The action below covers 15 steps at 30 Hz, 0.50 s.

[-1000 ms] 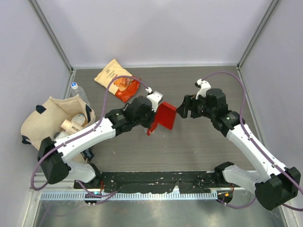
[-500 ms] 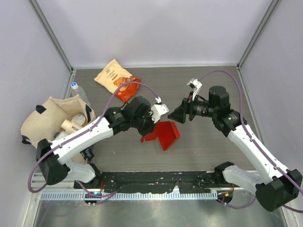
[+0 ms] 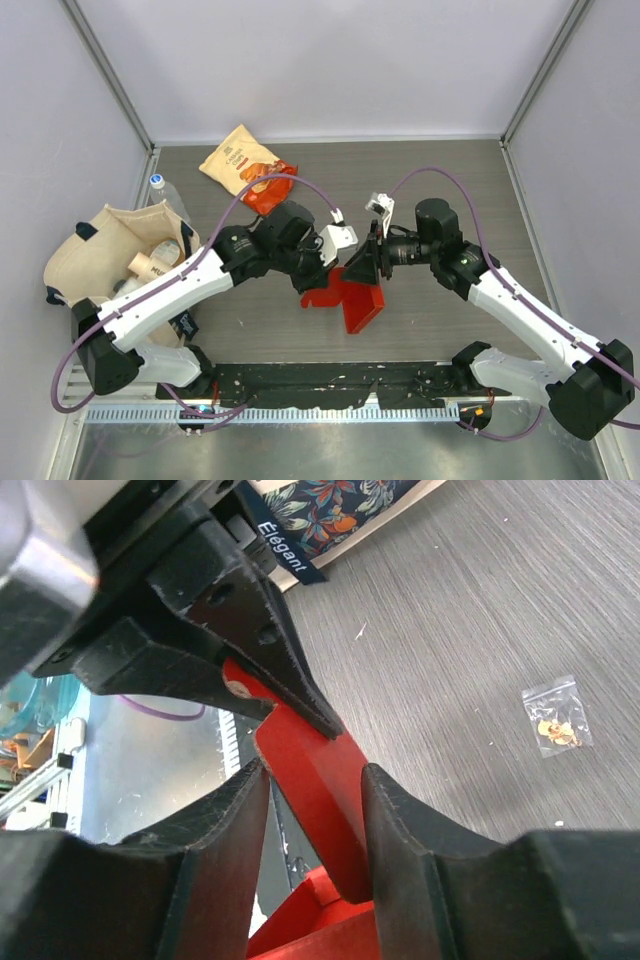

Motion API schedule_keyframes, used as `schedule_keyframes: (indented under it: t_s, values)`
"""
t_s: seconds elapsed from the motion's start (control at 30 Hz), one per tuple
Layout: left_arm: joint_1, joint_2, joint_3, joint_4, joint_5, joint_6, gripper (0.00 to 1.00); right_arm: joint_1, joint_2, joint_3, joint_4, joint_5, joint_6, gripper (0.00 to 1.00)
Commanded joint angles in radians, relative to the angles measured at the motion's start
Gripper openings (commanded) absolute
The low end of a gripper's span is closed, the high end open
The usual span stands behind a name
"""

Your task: Fold the paper box

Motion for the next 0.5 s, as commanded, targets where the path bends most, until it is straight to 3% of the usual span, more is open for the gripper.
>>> schedule_keyframes:
  t_s: [0.0, 0.07, 0.13, 0.17, 0.2, 0.23, 0.33, 0.37, 0.4, 0.43, 0.47]
  values:
    - [0.003, -0.043, 0.017, 0.009, 0.051, 0.013, 0.0, 0.014, 0.005, -0.002, 0.068, 0.042, -0.016, 0.37]
    - [0.008, -0.055, 0.006, 0.027, 0.057, -0.005, 0.0, 0.014, 0.011, -0.004, 0.069, 0.052, -0.023, 0.3]
    - [0.017, -0.078, -0.006, 0.064, 0.037, -0.028, 0.05, 0.014, 0.011, -0.005, 0.075, 0.097, -0.025, 0.15]
    - [0.032, -0.089, -0.012, 0.078, 0.017, -0.047, 0.22, 0.014, 0.008, -0.013, 0.084, 0.141, -0.022, 0.1]
    - [0.045, -0.113, -0.018, 0.107, -0.016, -0.083, 0.32, 0.014, 0.006, -0.013, 0.092, 0.176, -0.017, 0.01]
    - [0.06, -0.132, -0.038, 0.127, -0.03, -0.105, 0.48, 0.014, -0.001, -0.015, 0.094, 0.209, -0.008, 0.01]
    - [0.169, -0.213, -0.078, 0.2, -0.11, -0.234, 0.7, 0.008, -0.014, -0.008, 0.077, 0.388, 0.021, 0.01]
    - [0.218, -0.242, -0.093, 0.229, -0.188, -0.287, 0.72, 0.003, -0.021, -0.005, 0.069, 0.504, 0.039, 0.01]
    - [0.235, -0.271, -0.116, 0.293, -0.369, -0.399, 0.76, -0.004, -0.029, -0.01, 0.063, 0.555, 0.052, 0.01]
    - [0.265, -0.323, -0.164, 0.312, -0.439, -0.45, 0.82, -0.021, -0.052, -0.014, 0.061, 0.627, 0.065, 0.01]
    - [0.276, -0.337, -0.181, 0.319, -0.487, -0.487, 0.82, -0.029, -0.063, -0.03, 0.06, 0.694, 0.096, 0.01]
